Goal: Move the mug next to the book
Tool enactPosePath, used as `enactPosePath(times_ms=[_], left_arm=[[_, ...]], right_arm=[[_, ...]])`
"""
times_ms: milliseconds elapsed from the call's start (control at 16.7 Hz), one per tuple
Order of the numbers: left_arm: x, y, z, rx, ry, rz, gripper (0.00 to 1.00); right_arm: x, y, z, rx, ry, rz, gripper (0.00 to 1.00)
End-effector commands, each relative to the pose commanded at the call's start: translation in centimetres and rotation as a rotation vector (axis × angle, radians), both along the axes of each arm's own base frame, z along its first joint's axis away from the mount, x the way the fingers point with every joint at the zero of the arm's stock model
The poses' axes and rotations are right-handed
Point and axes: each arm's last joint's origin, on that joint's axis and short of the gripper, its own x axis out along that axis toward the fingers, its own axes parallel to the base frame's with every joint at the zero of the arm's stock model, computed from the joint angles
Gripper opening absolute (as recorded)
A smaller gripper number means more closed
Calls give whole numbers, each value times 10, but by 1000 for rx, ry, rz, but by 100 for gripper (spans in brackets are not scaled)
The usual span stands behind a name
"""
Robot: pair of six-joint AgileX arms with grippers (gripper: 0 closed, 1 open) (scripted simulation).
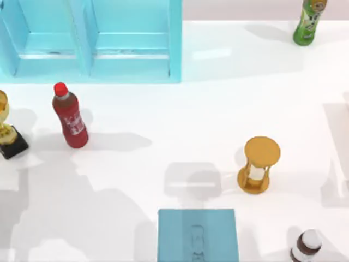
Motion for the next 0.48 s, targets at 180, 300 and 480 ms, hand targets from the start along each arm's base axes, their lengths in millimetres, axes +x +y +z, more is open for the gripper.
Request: enactPosePath(times_ms=[180, 300, 480], left_arm=[[0, -45, 0, 103, 71, 154, 0], [-2, -72, 0, 177, 99, 262, 0], [-7, -110, 3, 251, 82, 380, 0]], right_arm=[[0, 0, 0, 0, 0, 0, 100], [0, 0, 0, 0, 0, 0, 100], [0, 0, 0, 0, 0, 0, 100]])
